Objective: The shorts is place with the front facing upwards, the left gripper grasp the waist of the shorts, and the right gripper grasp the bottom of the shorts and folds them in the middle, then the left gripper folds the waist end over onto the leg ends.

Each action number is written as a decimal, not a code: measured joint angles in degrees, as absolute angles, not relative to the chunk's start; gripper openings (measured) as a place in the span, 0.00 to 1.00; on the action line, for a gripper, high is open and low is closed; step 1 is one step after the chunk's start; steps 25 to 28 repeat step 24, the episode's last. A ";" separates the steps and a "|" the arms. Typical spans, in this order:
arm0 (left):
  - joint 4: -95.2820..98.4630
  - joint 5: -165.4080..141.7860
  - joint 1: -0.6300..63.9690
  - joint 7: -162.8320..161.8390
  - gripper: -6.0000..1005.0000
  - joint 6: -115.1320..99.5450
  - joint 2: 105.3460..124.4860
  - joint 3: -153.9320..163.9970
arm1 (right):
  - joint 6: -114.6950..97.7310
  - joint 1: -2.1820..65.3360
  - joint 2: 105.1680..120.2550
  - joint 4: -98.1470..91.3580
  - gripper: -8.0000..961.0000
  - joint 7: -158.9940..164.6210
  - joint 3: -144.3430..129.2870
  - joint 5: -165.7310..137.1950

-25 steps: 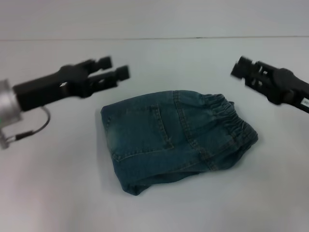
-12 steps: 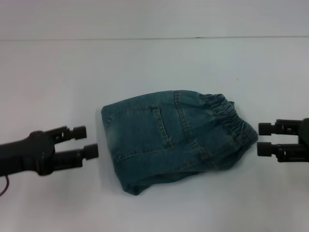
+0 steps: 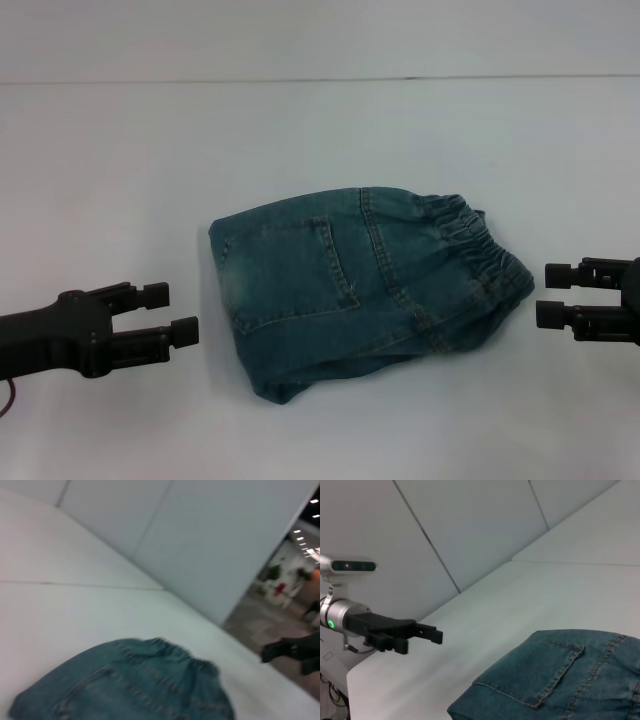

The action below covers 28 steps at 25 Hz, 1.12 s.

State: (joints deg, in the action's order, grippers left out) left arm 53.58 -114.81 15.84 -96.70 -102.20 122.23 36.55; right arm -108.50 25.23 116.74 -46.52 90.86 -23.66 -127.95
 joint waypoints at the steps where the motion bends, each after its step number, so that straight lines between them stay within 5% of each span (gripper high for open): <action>1: 53.58 -114.81 15.84 -96.70 0.86 -102.20 122.23 36.55 | -108.31 25.26 116.76 -46.39 0.81 90.85 -23.70 -127.95; 28: 53.28 -117.43 17.47 -97.08 0.86 -99.42 122.79 36.91 | -106.78 26.59 116.92 -45.29 0.81 90.70 -24.42 -127.95</action>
